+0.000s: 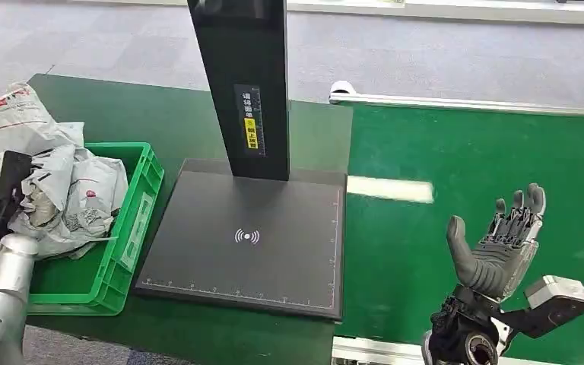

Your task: Moved the parcel from conveyor to table for the left to box.

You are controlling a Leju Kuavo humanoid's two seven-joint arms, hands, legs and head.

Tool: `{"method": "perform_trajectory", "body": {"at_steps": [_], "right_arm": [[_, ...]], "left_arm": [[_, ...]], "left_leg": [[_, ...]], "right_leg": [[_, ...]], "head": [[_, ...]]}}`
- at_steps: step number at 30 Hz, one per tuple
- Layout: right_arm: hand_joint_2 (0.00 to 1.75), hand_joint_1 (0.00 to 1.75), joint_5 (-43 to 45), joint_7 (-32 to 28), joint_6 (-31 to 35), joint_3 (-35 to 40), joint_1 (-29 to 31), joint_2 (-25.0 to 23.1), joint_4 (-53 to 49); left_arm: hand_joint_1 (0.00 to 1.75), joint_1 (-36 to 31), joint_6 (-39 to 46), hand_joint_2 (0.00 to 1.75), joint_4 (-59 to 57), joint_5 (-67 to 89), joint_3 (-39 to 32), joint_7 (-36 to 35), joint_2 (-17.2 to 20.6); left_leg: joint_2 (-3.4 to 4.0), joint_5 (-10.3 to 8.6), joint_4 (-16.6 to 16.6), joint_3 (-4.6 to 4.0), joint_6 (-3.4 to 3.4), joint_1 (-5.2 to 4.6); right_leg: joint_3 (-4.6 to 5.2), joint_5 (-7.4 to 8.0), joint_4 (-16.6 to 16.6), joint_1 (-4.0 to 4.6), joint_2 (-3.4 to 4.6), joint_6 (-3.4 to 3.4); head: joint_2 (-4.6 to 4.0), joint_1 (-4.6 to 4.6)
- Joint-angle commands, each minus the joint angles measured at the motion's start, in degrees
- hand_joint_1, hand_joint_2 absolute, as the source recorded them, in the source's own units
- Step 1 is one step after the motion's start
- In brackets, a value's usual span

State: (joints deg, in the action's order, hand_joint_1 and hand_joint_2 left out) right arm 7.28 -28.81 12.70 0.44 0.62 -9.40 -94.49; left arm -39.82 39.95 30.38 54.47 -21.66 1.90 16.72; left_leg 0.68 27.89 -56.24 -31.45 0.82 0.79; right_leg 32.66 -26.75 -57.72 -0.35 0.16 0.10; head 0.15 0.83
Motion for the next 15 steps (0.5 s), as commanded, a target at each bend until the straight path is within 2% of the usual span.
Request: {"method": "perform_trajectory", "body": {"at_steps": [1, 5, 7, 8, 9, 10, 12, 13, 14, 15], "right_arm": [[1.75, 0.0, 0.3, 0.2, 0.2, 0.6, 0.6, 1.1, 3.0], [1.75, 0.0, 0.4, 0.2, 0.6, 0.1, -0.1, 0.9, 2.8], [1.75, 0.0, 0.4, 0.2, 0.9, -0.3, -0.3, 0.6, 2.7], [1.75, 0.0, 0.4, 0.2, 1.0, -0.4, -0.4, 0.6, 2.7], [1.75, 0.0, 0.4, 0.2, 1.2, -0.5, -0.6, 0.6, 2.6], [1.75, 0.0, 0.4, 0.2, 1.3, -0.5, -0.7, 0.6, 2.7], [1.75, 0.0, 0.5, 0.2, 1.0, -0.6, -0.6, 0.8, 3.4], [1.75, 0.0, 0.6, 0.1, 0.8, -0.7, -0.4, 0.8, 3.8], [1.75, 0.0, 2.0, 0.3, -1.0, -0.8, 0.3, 0.9, 4.5], [1.75, 0.0, 1.7, 0.2, -0.9, -1.1, 1.3, 0.8, 5.8]], "left_arm": [[1.75, 0.2, 0.0, 1.75, -3.9, 0.1, -2.3, -0.7, -0.3], [1.73, 0.4, 0.0, 1.75, -3.7, -0.8, -5.6, 2.0, -1.2], [1.71, 1.9, 0.0, 1.75, 0.6, 2.4, -9.3, 3.6, -2.6], [1.69, 2.4, 0.0, 1.75, 2.9, 2.6, -12.2, 6.8, -3.9], [1.48, 2.4, 0.0, 1.75, 5.5, 1.4, -16.6, 12.4, -6.1], [0.0, 1.9, 0.0, 1.75, 6.8, -3.4, -19.7, 18.8, -7.9], [0.0, 2.5, -0.7, 1.75, 8.6, -18.6, -18.0, 28.5, -9.3], [0.0, 4.0, -1.1, 1.75, 11.6, -24.4, -14.7, 29.0, -9.6], [0.0, 6.9, -9.2, 1.75, 21.9, -42.0, -14.2, 38.1, -12.1], [0.0, 10.2, -8.5, 1.75, 28.7, -48.7, -9.1, 36.8, -12.0]], "left_leg": [[0.0, -0.04, 0.1, 0.06, -0.04, -0.02], [-0.03, -0.07, 0.1, 0.08, -0.06, -0.02], [-0.04, -0.11, 0.2, 0.1, -0.07, -0.02], [-0.02, -0.05, 0.1, 0.09, -0.05, -0.02], [-0.03, -0.05, 0.1, 0.07, -0.06, -0.02], [-0.05, -0.04, 0.1, 0.06, -0.05, -0.02], [-0.23, -0.13, 0.2, 0.03, -0.09, 0.0], [-0.18, -0.06, 0.0, -0.03, -0.06, 0.0], [-0.25, -0.11, 0.1, -0.03, -0.09, 0.0], [-0.23, -0.07, 0.1, -0.05, -0.08, -0.01]], "right_leg": [[-0.05, 0.04, 0.1, -0.01, 0.03, 0.01], [-0.08, 0.06, 0.1, -0.02, 0.0, 0.01], [-0.1, 0.1, 0.2, -0.01, 0.0, 0.02], [-0.08, 0.04, 0.1, -0.02, 0.01, 0.02], [-0.07, 0.05, 0.1, -0.01, 0.0, 0.02], [-0.07, 0.03, 0.1, -0.01, -0.03, 0.02], [-0.1, 0.09, 0.2, 0.01, -0.19, 0.04], [0.0, 0.02, 0.1, 0.01, -0.16, 0.03], [-0.02, 0.05, 0.2, 0.0, -0.21, 0.04], [0.0, 0.03, 0.1, 0.0, -0.19, 0.05]], "head": [[-0.02, 0.0], [0.0, 0.0], [-0.02, 0.0], [0.0, 0.0], [-0.02, 0.0], [0.0, 0.0], [0.0, 0.0], [-0.02, 0.0], [0.0, -0.02], [0.0, -0.02]]}}
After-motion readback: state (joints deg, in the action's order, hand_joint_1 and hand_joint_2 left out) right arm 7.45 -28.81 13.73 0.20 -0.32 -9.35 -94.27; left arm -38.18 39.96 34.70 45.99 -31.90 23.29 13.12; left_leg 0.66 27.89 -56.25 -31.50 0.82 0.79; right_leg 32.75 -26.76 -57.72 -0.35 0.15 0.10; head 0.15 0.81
